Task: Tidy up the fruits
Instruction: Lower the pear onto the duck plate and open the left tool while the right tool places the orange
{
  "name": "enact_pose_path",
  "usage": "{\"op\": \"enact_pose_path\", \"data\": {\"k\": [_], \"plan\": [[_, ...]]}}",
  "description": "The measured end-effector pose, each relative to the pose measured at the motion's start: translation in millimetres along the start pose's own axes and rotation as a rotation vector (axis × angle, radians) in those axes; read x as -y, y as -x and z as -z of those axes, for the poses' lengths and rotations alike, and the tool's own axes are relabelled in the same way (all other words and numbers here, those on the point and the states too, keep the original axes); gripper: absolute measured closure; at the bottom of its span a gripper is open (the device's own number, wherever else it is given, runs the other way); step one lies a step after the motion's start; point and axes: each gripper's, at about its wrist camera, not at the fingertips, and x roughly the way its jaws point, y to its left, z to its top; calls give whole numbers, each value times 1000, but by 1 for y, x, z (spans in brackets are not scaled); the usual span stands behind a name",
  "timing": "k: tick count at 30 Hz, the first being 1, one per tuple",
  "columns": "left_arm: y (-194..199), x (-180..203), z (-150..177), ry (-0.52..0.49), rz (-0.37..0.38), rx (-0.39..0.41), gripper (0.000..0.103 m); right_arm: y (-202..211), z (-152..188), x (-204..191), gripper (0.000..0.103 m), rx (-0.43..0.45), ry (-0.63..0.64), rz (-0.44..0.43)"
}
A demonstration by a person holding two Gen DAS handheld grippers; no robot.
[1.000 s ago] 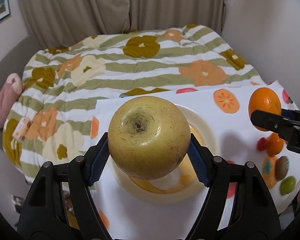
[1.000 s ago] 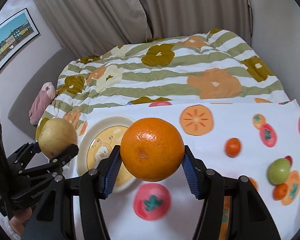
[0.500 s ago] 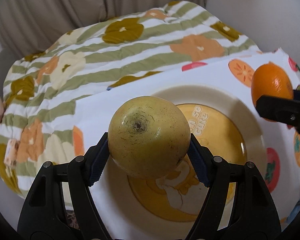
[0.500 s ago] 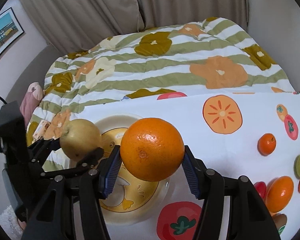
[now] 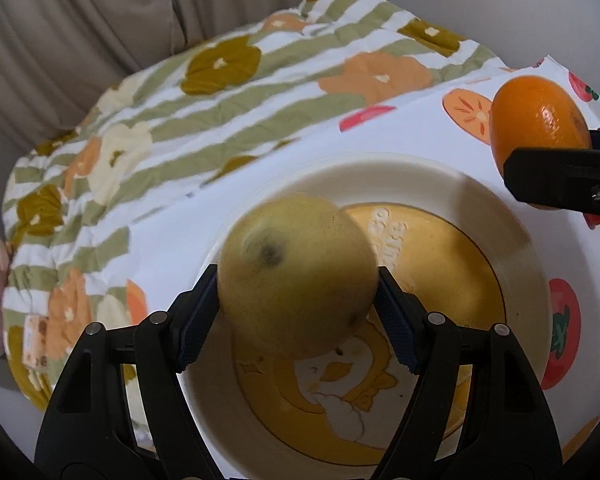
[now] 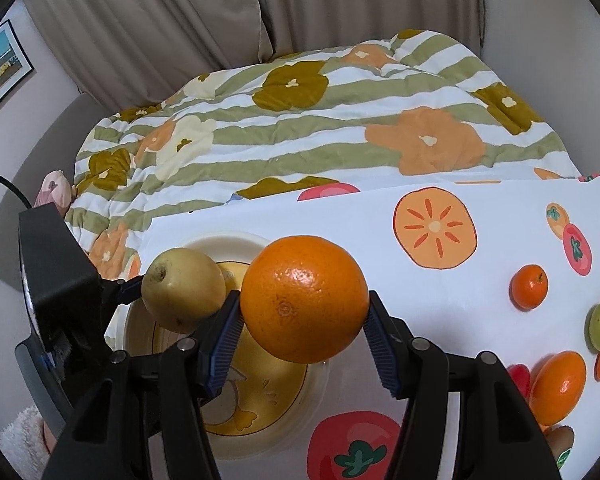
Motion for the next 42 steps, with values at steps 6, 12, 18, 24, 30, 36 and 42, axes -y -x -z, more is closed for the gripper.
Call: {"op": "enact_pose_path", "data": {"k": [6,12,18,24,30,36,42], "plan": [[20,-8,-5,-8,-35,62,0,3,-8,1,48,0,11,-18],[27,-21,9,42,-52,32,0,1,-13,-6,48,-7,102,-39],[34,-43,28,145,-65,0,0,-11,-6,-24,48,-22,260,-62],[36,-57,43,210,-81,-14,0,-30,8,-43,48,-41,422,-84],[31,-61,52,228,-79,-29,0,-46,16,-50,48,-44,453,-69],[29,-63,56,238,-67,-29,0,-52,21,-55,48,-42,486,-29],[29,-62,57,237,-64,-28,0,-52,23,-54,17,-33,481,-28]]}}
